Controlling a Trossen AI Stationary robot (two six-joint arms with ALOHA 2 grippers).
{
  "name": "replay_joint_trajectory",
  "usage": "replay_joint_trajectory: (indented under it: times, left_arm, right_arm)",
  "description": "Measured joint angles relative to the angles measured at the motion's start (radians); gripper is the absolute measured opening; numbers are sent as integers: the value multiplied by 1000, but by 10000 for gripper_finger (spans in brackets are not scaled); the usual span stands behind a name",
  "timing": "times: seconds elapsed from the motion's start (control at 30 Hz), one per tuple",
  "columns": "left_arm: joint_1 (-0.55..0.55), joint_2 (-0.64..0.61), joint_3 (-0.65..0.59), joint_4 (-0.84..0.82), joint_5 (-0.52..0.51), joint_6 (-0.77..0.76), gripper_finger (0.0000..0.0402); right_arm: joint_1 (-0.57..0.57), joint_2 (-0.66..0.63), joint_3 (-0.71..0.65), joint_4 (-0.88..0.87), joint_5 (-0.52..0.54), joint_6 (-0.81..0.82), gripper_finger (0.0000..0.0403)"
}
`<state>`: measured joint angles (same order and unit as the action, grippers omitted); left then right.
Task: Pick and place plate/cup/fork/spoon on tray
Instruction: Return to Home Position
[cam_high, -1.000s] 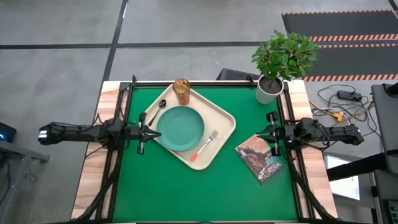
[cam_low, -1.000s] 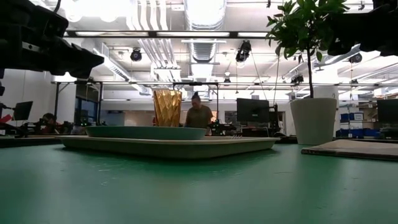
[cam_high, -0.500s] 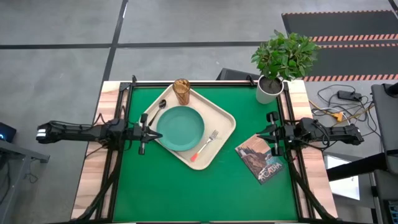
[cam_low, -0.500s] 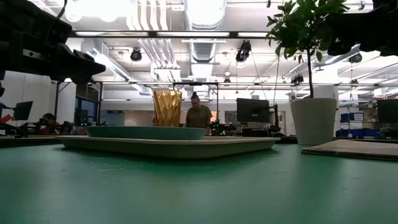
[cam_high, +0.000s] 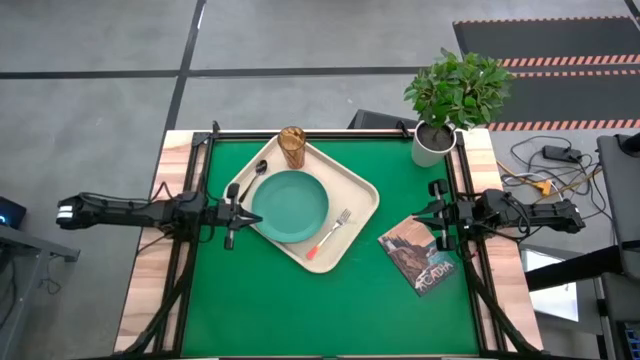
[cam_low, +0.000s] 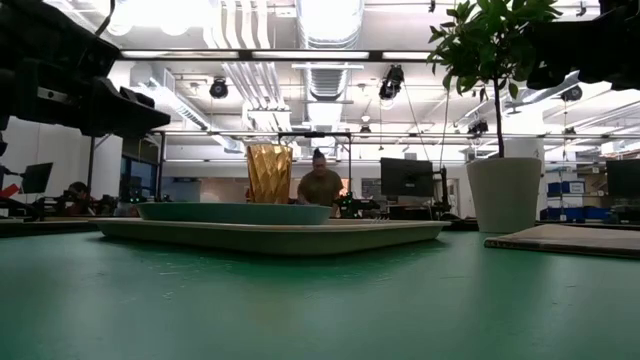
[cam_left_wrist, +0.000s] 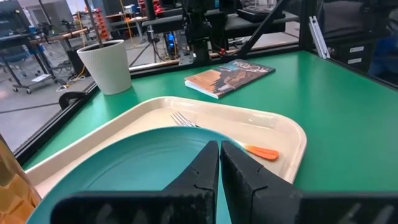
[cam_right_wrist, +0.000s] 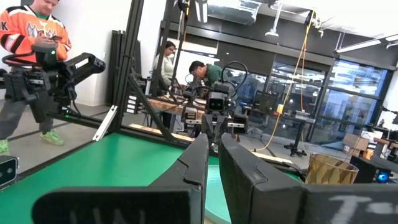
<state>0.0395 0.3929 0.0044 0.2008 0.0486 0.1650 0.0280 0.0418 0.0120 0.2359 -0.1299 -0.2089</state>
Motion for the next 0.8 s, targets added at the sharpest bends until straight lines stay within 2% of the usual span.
replay_joint_trajectory:
  times: [0.8]
  left_arm:
    - [0,58,0,0,0,0,0]
  right_arm:
    - [0,0,0,0,0,0,27]
